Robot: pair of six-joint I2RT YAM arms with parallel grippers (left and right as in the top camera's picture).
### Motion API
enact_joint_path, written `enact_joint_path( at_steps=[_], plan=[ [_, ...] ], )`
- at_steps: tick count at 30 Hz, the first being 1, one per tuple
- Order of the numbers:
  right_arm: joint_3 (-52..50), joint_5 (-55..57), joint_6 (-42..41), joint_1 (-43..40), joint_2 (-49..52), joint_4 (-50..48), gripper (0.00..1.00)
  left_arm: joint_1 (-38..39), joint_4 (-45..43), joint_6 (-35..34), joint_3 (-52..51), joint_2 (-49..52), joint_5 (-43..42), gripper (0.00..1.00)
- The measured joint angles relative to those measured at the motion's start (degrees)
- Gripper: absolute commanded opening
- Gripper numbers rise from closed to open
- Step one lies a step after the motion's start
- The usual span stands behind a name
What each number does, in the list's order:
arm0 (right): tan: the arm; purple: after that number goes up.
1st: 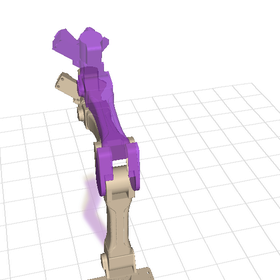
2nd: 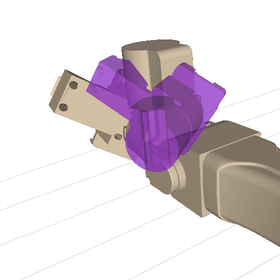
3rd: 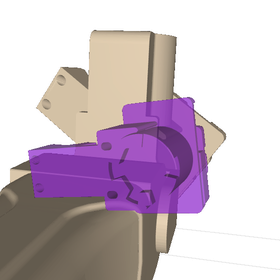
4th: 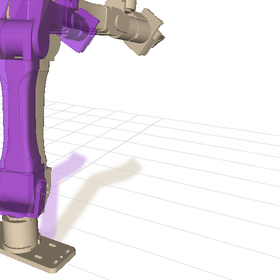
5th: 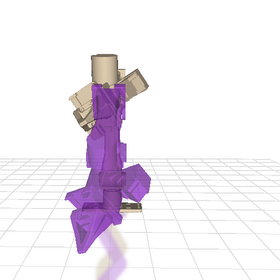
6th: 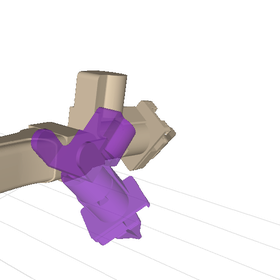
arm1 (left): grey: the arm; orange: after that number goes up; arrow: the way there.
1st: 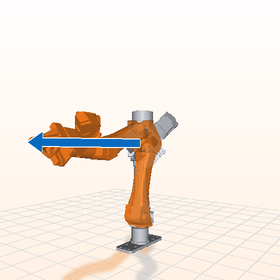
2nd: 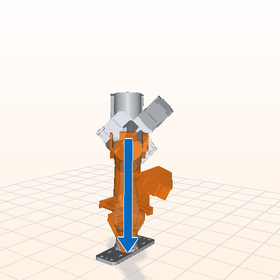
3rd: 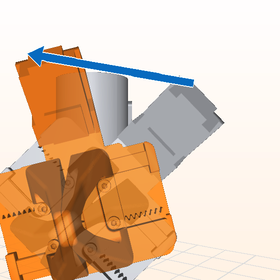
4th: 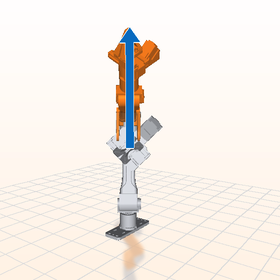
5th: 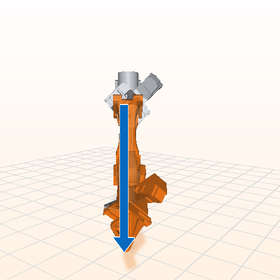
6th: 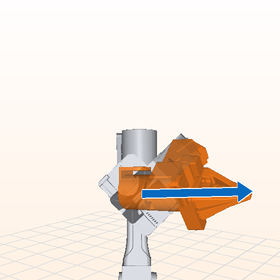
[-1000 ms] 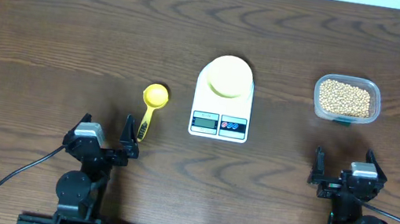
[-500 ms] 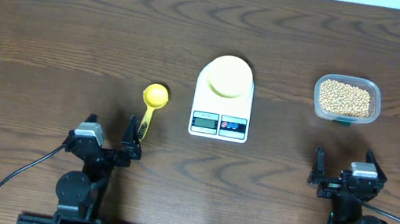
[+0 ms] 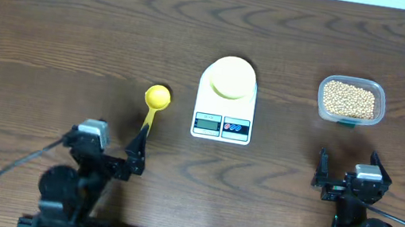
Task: Scoop item into bowl and weigh 50g on scale
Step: 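Reach the left gripper to the yellow scoop handle and grasp it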
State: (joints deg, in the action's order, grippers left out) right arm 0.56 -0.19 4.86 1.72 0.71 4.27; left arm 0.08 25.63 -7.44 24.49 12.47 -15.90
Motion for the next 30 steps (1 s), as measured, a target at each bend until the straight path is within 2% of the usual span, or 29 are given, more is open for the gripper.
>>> enact_joint_path(
  at_steps=[3, 7, 13, 15, 16, 25, 30],
  plan=[
    [0.0, 0.1, 0.0, 0.0, 0.0, 0.0, 0.99, 0.0, 8.7, -0.5, 12.3, 12.7, 0.9, 0.98],
    [0.0, 0.0, 0.0, 0.0, 0.0, -0.1, 0.99, 0.0, 10.0, -1.6, 19.8, 26.4, -0.8, 0.98],
    [0.0, 0.0, 0.0, 0.0, 0.0, 0.0, 0.99, 0.0, 11.4, -1.7, 20.2, 43.0, -1.9, 0.98],
    [0.0, 0.1, 0.0, 0.0, 0.0, -0.1, 0.99, 0.0, 11.4, -1.8, 20.2, 49.2, -1.4, 0.81],
    [0.0, 0.1, 0.0, 0.0, 0.0, -0.1, 0.99, 0.0, 11.2, -1.5, 20.2, 51.9, -0.9, 0.78],
    [0.0, 0.1, 0.0, 0.0, 0.0, -0.1, 0.99, 0.0, 1.7, 5.2, 20.2, 74.3, -3.5, 0.79],
    [0.0, 0.1, 0.0, 0.0, 0.0, -0.1, 0.99, 0.0, -2.2, 9.0, 20.2, 76.7, -3.8, 0.79]
  ],
)
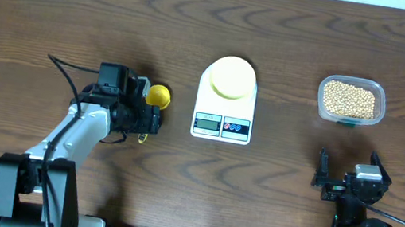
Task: Scoop item into bowl and weigh 50g on scale
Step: 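Reach the left gripper to the yellow scoop handle and grasp it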
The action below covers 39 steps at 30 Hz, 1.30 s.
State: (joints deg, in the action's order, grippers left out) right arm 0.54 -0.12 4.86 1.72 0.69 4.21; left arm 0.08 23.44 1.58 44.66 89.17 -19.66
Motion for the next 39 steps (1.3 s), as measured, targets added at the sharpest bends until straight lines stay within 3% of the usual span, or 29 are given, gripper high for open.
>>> enact_joint_path(
  at_steps=[11, 17, 20, 35, 39],
  plan=[
    [0.0, 0.0, 0.0, 0.0, 0.0, 0.0, 0.99, 0.0, -3.3, 4.9, 0.0, 2.5, 0.0, 0.77],
    [0.0, 0.0, 0.0, 0.0, 0.0, 0.0, 0.99, 0.0, -4.0, 6.0, 0.0, 4.2, -0.2, 0.43],
    [0.0, 0.0, 0.0, 0.0, 0.0, 0.0, 0.99, 0.0, -3.8, 6.0, 0.0, 4.4, -0.2, 0.4],
    [0.0, 0.0, 0.0, 0.0, 0.0, 0.0, 0.99, 0.0, -3.8, 5.2, 0.0, 4.5, -3.0, 0.07],
    [0.0, 0.0, 0.0, 0.0, 0.0, 0.0, 0.99, 0.0, -3.8, 3.7, 0.0, 4.5, -3.4, 0.07]
  ],
)
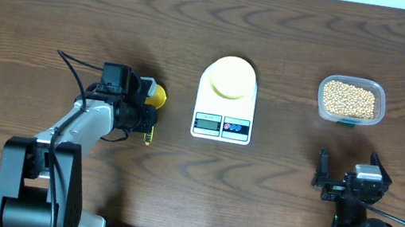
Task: Scoop item into bowl and weigh 50g on scale
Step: 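Reach the left gripper to the yellow scoop handle and grasp it, then lift the scoop with the left gripper toward the right gripper above the scale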
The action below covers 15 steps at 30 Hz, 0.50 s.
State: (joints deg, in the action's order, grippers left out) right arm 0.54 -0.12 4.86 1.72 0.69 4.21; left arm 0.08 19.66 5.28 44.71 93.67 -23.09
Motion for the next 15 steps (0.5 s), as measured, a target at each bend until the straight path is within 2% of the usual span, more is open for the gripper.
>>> enact_joint_path(
  at_steps=[4, 9, 15],
  plan=[
    [0.0, 0.0, 0.0, 0.0, 0.0, 0.0, 0.99, 0.0, 0.1, -2.3, 0.0, 0.0, -1.1, 0.07],
    [0.0, -0.2, -0.4, 0.0, 0.0, -1.5, 0.99, 0.0, 0.6, -4.3, 0.0, -3.4, -6.4, 0.07],
    [-0.2, -9.7, -10.8, 0.0, 0.0, -2.8, 0.99, 0.0, 0.7, -8.3, 0.0, -11.7, -11.8, 0.07]
  ],
)
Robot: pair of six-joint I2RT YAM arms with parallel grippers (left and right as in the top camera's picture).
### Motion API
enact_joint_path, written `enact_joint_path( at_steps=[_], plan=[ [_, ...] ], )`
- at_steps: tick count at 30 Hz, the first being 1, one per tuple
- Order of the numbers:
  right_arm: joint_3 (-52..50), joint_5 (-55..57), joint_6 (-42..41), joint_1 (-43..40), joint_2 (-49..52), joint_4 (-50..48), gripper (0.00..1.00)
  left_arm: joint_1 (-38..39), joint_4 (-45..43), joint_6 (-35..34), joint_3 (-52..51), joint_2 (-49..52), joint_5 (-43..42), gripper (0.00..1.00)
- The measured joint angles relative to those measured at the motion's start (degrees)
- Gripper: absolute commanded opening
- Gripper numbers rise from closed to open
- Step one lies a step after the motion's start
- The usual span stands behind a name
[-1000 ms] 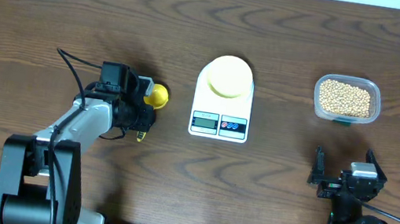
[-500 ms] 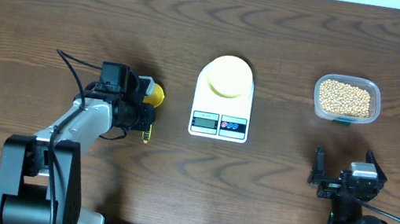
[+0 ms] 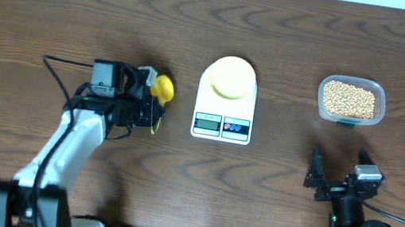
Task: Scoop item into bowl and weigh 50g on scale
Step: 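Lift the scoop with the left gripper toward the right gripper above the scale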
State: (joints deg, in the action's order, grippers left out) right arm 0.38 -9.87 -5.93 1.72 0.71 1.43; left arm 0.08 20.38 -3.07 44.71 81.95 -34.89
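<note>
A yellow scoop (image 3: pixel 163 87) is tilted just left of the white scale (image 3: pixel 222 125), its thin handle running down toward me. My left gripper (image 3: pixel 151 111) is shut on that handle and the scoop looks raised off the wood. A pale yellow bowl (image 3: pixel 229 78) sits on the scale's platform. A clear tub of beans (image 3: pixel 351 100) stands to the right of the scale. My right gripper (image 3: pixel 332 181) stays low near the front edge, open and holding nothing, well below the tub.
The dark wooden table (image 3: pixel 57 11) stretches wide to the left and behind the scale. A black cable (image 3: pixel 59 74) loops off the left arm. The mounting rail runs along the front edge.
The scoop's bowl now sits a little higher and further right, looking larger, with my left gripper still on the handle. My right gripper has shifted slightly left and turned.
Both arms were parked at the front, with the scoop lying flat left of the scale. Then my left arm was at the scoop, its gripper over the handle. Later it was closed around the handle. Now the scoop is raised and tilted in that grip.
</note>
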Motion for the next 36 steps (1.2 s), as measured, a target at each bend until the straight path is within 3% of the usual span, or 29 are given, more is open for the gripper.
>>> enact_joint_path(
  at_steps=[4, 7, 11, 15, 21, 26, 27, 28, 29, 32, 36],
  plan=[
    [0.0, -6.2, -8.6, 0.0, 0.0, -11.0, 0.99, 0.0, 0.2, -2.9, 0.0, -5.7, -3.2, 0.07],
    [1.5, -8.8, -12.8, 0.0, 0.0, -12.9, 0.99, 0.0, 0.2, -5.9, 0.0, -9.9, -4.5, 0.07],
    [12.4, -10.4, -14.8, 0.0, 3.8, 1.1, 0.99, 0.0, -1.2, -10.8, 0.0, -16.1, -5.5, 0.07],
    [28.2, -12.2, -14.8, 0.0, 15.6, 14.9, 0.99, 0.0, -8.5, -17.2, -0.1, -20.3, -5.7, 0.07],
    [42.9, -21.9, -15.7, 0.0, 35.8, 21.0, 0.99, 0.0, -21.2, -31.4, -0.1, -23.7, -5.9, 0.07],
    [45.9, -35.6, -23.8, 0.0, 48.3, 9.5, 0.99, 0.0, -31.2, -45.0, -0.2, -23.9, -6.0, 0.07],
    [45.9, -37.5, -25.8, 0.1, 49.5, 7.3, 0.94, 0.1, -33.2, -47.1, -0.3, -23.9, -5.9, 0.07],
    [46.1, -39.3, -28.5, 0.1, 50.8, 4.9, 0.82, 0.3, -35.3, -48.9, -0.3, -23.9, -5.9, 0.07],
    [46.1, -41.4, -32.6, 0.4, 52.3, 1.9, 0.8, 0.7, -37.7, -50.8, -0.3, -23.9, -5.9, 0.07],
    [46.2, -44.7, -43.0, 2.1, 55.8, -4.1, 0.88, 2.9, -43.8, -55.5, -0.3, -23.9, -5.9, 0.07],
    [46.3, -46.8, -51.8, 7.3, 59.7, -12.6, 0.87, 6.5, -47.1, -58.6, -0.3, -23.9, -5.0, 0.07]
  ],
)
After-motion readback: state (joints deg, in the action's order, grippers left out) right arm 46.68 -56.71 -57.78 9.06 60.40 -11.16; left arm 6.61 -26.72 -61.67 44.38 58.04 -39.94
